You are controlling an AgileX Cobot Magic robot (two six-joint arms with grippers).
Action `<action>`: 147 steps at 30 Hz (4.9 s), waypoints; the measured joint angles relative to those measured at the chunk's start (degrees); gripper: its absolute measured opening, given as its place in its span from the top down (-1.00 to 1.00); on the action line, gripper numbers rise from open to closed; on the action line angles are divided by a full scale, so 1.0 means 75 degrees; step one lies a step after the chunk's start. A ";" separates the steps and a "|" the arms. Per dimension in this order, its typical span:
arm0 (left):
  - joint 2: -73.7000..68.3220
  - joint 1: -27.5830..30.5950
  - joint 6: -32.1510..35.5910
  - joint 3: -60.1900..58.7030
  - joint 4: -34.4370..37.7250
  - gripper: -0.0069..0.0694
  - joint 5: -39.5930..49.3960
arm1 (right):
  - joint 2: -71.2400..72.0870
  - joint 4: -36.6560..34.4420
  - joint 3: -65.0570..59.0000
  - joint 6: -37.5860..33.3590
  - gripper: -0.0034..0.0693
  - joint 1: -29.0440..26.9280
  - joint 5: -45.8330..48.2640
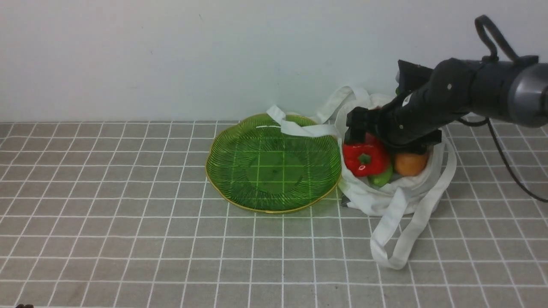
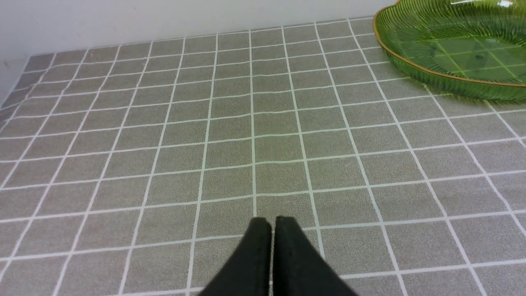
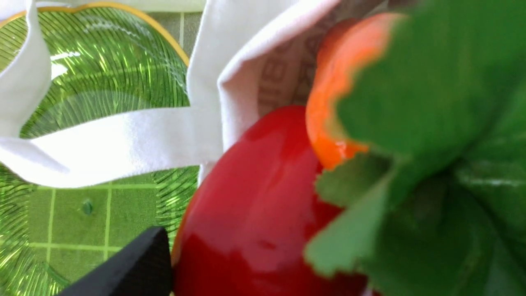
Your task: Take vegetables from bag on grey coffee tablecloth place on plate.
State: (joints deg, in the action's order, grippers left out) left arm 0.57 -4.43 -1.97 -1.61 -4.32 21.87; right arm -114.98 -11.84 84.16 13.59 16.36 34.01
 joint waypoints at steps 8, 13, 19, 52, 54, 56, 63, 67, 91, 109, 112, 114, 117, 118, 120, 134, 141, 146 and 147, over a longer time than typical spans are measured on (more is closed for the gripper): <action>0.0000 0.0000 0.0000 0.0000 0.0000 0.83 0.0000 | -0.0041 0.0070 0.0038 0.0000 -0.72 0.0000 -0.0029; 0.0000 0.0000 0.0000 0.0000 0.0000 0.83 0.0000 | -0.0034 0.0167 0.0225 -0.0073 -0.62 0.0000 0.0293; 0.0000 0.0000 0.0000 0.0000 0.0000 0.83 0.0000 | 0.0186 0.0249 0.0225 -0.0151 -0.58 0.0000 0.0753; 0.0000 0.0000 0.0000 0.0000 0.0000 0.83 0.0000 | -0.0540 -0.1993 0.0189 -0.2547 -0.58 0.1934 -0.1979; 0.0000 0.0000 0.0000 0.0000 0.0000 0.83 0.0000 | -0.0545 -0.1977 0.0181 -0.2775 -0.58 0.1934 -0.2047; 0.0000 0.0000 0.0000 0.0000 0.0000 0.83 0.0000 | -0.0530 -0.1974 0.0181 -0.2849 -0.61 0.1934 -0.2057; 0.0000 0.0000 0.0000 0.0000 0.0000 0.83 0.0000 | -0.0010 -0.1858 0.0167 -0.3142 -0.95 0.1832 -0.1665; 0.0000 0.0000 0.0000 0.0000 0.0000 0.83 0.0000 | 0.1005 -0.1336 0.0167 -0.3178 -0.97 0.1558 -0.1153; 0.0000 0.0000 0.0000 0.0000 0.0000 0.83 0.0000 | 1.0781 0.2177 -0.1730 -0.2057 0.94 0.0923 0.3068; 0.0000 0.0000 0.0000 0.0000 0.0000 0.83 0.0000 | 1.4706 0.1977 -0.8317 -0.1892 0.95 0.0916 -0.2568; 0.0000 0.0000 0.0000 0.0000 0.0000 0.83 0.0000 | 1.4706 0.1977 -0.8324 -0.1892 0.95 0.0916 -0.2538; 0.0000 0.0000 0.0000 0.0000 0.0000 0.83 0.0000 | 1.4706 0.1977 -0.8327 -0.1892 0.95 0.0916 -0.2490; 0.0000 0.0000 0.0000 0.0000 0.0000 0.83 0.0000 | 1.4706 0.1977 -0.8327 -0.1892 0.95 0.0916 -0.2421; 0.0000 0.0000 0.0000 0.0000 0.0000 0.83 0.0000 | 1.4706 0.1977 -0.8327 -0.1892 0.95 0.0916 -0.2415; 0.0000 0.0000 0.0000 0.0000 0.0000 0.83 0.0000 | 1.4706 0.1977 -0.8327 -0.1892 0.95 0.0916 -0.2405; 0.0000 0.0000 0.0000 0.0000 0.0000 0.83 0.0000 | 1.4769 0.2011 -0.9431 -0.1944 0.95 0.0469 -0.2096; 0.0000 0.0000 0.0000 0.0000 0.0000 0.83 0.0000 | 1.5334 0.1824 -1.0799 -0.1812 0.95 -0.1430 -0.1893; 0.0000 0.0000 0.0000 0.0000 0.0000 0.83 0.0000 | 1.5411 0.1799 -1.1280 -0.1812 0.95 -0.1935 -0.1884; 0.0000 0.0000 0.0000 0.0000 0.0000 0.83 0.0000 | 1.5411 0.1799 -1.1304 -0.1812 0.95 -0.1935 -0.1875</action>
State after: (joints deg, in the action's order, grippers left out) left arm 0.57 -4.43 -1.97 -1.61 -4.32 21.87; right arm 0.61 1.65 -0.62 0.00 1.84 19.95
